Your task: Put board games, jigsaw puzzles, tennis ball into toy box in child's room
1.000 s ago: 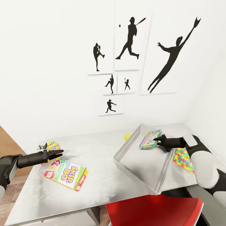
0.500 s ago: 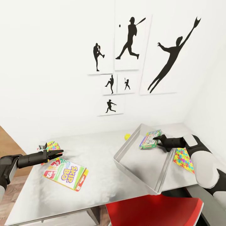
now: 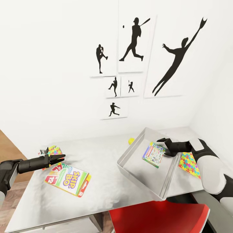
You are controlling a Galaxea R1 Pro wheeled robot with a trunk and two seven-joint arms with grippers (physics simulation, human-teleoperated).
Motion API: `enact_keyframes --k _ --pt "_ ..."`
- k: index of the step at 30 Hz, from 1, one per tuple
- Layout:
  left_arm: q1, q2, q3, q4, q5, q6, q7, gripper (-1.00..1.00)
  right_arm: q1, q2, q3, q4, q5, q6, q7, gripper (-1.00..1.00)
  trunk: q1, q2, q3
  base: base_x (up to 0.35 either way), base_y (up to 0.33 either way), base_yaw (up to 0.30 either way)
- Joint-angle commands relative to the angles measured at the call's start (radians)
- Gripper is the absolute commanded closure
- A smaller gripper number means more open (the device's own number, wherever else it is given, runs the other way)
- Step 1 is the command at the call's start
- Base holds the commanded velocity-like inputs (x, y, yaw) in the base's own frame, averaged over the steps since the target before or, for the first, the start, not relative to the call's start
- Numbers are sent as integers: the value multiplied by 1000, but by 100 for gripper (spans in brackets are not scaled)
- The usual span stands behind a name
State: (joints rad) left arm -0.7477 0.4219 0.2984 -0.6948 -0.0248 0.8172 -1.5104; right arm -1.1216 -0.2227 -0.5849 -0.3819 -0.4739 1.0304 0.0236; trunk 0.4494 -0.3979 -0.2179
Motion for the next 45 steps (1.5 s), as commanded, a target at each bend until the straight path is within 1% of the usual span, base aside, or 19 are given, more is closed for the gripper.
enact_keyframes --k 1,12,15,17,21,22,27,37,42,43,44,45 --pt "-1 0 1 0 -3 10 -5 -100 -1 0 -7 -1 6 5 3 -100 1 -2 -2 0 0 0" --pt "-1 0 1 0 -3 10 -5 -100 -1 -2 -7 -4 6 13 17 -100 1 -2 -2 0 0 0" --pt "-1 0 1 0 -3 10 -5 -100 0 -4 -7 -5 6 16 39 -100 1 -2 -2 0 0 0" --pt "-1 0 1 0 -3 10 -5 -100 2 -5 -7 -7 6 17 65 -100 1 -2 -1 0 0 -13" --pt "-1 0 1 0 -3 10 -5 -100 6 -9 -4 -16 6 17 146 -100 1 -2 2 0 0 -63" --pt "-1 0 1 0 -3 10 -5 -100 9 -10 -2 -24 7 17 196 -100 1 -2 4 0 0 -102" --pt "-1 0 1 0 -3 10 -5 -100 23 -13 3 -51 8 17 320 -100 1 -2 10 0 0 -118" --pt "-1 0 1 0 -2 10 -5 -100 55 -17 6 -80 12 17 526 -100 1 -2 25 0 0 -137" --pt "-1 0 1 0 -2 10 -5 -100 81 -18 12 -142 18 16 648 -100 1 -2 32 0 0 -143" --pt "-1 0 1 0 -2 10 -5 -100 81 -18 12 -142 18 16 648 -100 1 -2 34 0 0 -143" --pt "-1 0 1 0 -2 10 -5 -100 103 -18 14 -177 21 14 698 -100 1 -2 35 0 0 -144" --pt "-1 0 1 0 -1 10 -5 -100 117 -19 15 -195 22 13 722 -100 1 -2 37 0 0 -145"
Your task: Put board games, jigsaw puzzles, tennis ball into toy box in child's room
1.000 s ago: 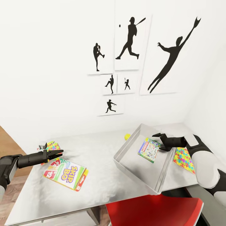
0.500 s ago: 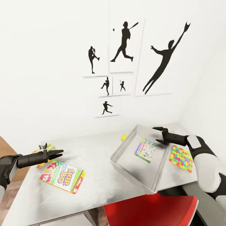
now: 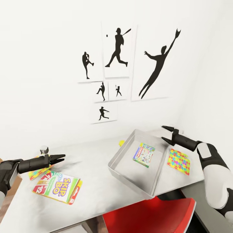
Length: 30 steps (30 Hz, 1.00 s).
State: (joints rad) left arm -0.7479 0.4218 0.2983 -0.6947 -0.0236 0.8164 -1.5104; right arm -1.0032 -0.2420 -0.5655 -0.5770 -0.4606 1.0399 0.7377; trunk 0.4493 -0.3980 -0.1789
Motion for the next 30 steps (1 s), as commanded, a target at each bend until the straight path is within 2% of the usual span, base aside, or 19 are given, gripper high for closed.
enact_keyframes --k 1,7,8,11,12,13,18,19,22,25,30 --pt "-1 0 1 0 -3 11 -5 -100 14 0 -3 -18 9 3 30 -100 1 -2 -1 0 0 -146" --pt "-1 0 1 0 -1 11 -5 -100 125 1 16 -121 12 -6 127 -100 1 -2 8 0 0 -155" --pt "-1 0 1 0 -1 11 -5 -100 125 1 16 -121 12 -6 127 -100 1 -2 10 0 0 -161" --pt "-1 0 2 0 -2 11 -5 -100 174 3 45 -171 11 -33 160 -100 1 -2 14 0 0 -150" --pt "-1 0 2 0 -2 11 -5 -100 189 4 59 -188 11 -48 172 -100 1 -2 16 0 0 -121" --pt "-1 0 2 0 -2 11 -5 -100 218 7 94 -217 11 -85 199 -100 1 -2 18 0 0 -81" --pt "-1 0 1 0 -2 11 -5 -100 279 12 211 -262 11 -205 292 -100 1 -2 26 -4 0 -44" --pt "-1 0 1 0 -2 12 -5 -100 295 13 259 -270 11 -256 332 -100 1 -2 27 -46 0 -12" --pt "-1 0 2 0 -2 12 -5 -100 310 14 323 -277 11 -325 381 -100 1 -2 32 -63 0 16" --pt "-1 0 2 0 -3 11 -5 -100 323 15 374 -280 11 -392 413 -100 1 -2 35 -44 0 33" --pt "-1 0 2 0 -4 11 -5 -100 343 18 399 -279 11 -429 428 -100 1 -2 38 -16 0 13"
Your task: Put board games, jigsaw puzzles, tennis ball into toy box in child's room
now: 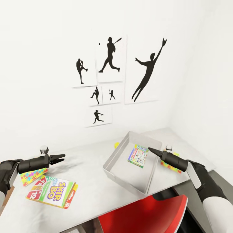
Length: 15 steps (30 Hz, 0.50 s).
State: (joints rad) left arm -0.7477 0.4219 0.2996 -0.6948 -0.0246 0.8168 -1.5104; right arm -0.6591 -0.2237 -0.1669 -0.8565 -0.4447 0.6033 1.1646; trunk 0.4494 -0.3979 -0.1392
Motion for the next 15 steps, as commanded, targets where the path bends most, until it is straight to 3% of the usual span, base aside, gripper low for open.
enact_keyframes --k 1,15 --pt "-1 0 1 0 -3 10 -5 -100 3 1 2 1 -5 4 2 -100 1 -2 -2 -8 0 6" --pt "-1 0 1 0 -4 10 -4 -100 23 2 4 -3 -15 -10 14 -100 1 -2 -1 -2 0 1"
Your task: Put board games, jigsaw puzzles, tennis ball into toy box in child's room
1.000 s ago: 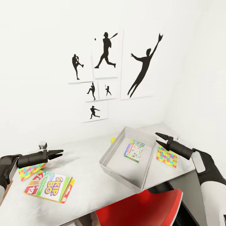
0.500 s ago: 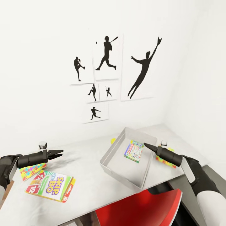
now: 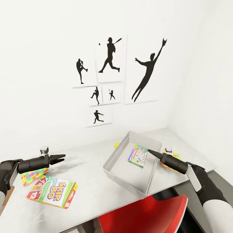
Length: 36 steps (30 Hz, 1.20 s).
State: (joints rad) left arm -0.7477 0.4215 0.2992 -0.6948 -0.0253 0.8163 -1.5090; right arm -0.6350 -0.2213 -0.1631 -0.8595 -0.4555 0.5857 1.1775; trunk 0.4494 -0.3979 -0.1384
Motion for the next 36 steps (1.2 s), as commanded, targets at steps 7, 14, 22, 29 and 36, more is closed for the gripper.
enact_keyframes --k 7,14,22,29,36 --pt "-1 0 1 0 -4 11 -5 -100 0 3 -1 -2 -7 7 -1 -100 1 -2 -2 0 0 0" --pt "-1 0 1 0 -4 11 -5 -100 0 0 -5 -2 -8 8 -1 -100 1 -2 -1 0 0 0" --pt "-1 -1 0 0 -4 11 -5 -100 0 -4 -11 -2 -8 8 -1 -100 1 -2 7 0 0 0" --pt "-1 0 0 0 -3 11 -5 -100 0 -4 -15 -3 -8 7 -2 -100 1 -2 8 0 0 0" --pt "-1 0 0 0 -3 11 -5 -100 0 -4 -16 -3 -8 8 -3 -100 1 -2 8 0 0 0"
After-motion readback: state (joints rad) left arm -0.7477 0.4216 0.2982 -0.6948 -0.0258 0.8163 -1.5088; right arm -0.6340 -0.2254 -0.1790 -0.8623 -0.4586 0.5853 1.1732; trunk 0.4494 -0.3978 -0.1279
